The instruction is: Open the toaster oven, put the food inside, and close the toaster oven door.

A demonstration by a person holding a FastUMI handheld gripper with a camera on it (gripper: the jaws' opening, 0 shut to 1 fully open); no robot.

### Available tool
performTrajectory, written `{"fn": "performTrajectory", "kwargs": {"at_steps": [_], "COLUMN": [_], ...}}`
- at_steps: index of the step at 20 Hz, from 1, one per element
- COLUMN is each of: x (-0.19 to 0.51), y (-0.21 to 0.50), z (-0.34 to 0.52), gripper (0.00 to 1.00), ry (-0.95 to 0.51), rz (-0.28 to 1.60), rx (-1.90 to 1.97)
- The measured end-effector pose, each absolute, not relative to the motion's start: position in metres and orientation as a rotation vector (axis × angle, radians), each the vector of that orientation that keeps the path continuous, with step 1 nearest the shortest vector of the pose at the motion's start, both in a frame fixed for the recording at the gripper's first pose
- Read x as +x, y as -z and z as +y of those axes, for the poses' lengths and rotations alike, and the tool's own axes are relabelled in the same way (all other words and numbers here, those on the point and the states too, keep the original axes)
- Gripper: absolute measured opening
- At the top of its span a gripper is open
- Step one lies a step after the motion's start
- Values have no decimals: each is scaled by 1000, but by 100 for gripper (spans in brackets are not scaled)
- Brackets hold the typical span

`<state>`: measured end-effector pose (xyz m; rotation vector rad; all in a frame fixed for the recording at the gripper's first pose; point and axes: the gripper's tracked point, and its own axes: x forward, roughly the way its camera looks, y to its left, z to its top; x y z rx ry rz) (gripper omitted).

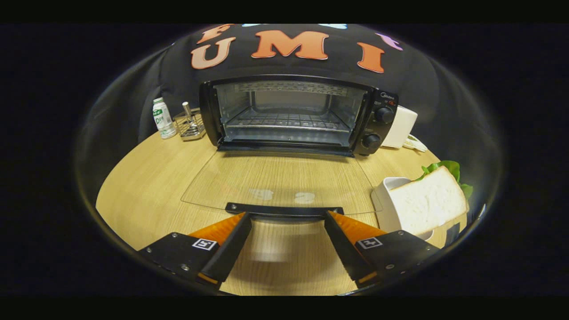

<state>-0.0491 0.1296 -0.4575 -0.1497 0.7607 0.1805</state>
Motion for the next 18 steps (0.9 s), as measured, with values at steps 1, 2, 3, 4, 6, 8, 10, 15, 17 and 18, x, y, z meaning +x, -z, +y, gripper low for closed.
{"fn": "performTrajectory", "kwargs": {"at_steps": [1,2,3,4,6,8,10,15,17,18], "x": [-50,-50,-50,-47,-38,-30,-21,-9,-7,-6], "y": [455,452,445,436,416,396,375,345,340,340], "z": [125,124,123,119,107,89,62,-8,-37,-49], "gripper": [99,99,99,99,99,99,99,99,99,99], "ry": [-177,-184,-187,-187,-185,-182,-170,-159,-152,-150], "rz": [766,766,762,751,716,688,669,675,704,719], "rx": [-147,-120,-91,-71,-52,-48,-52,-67,-76,-67]}}
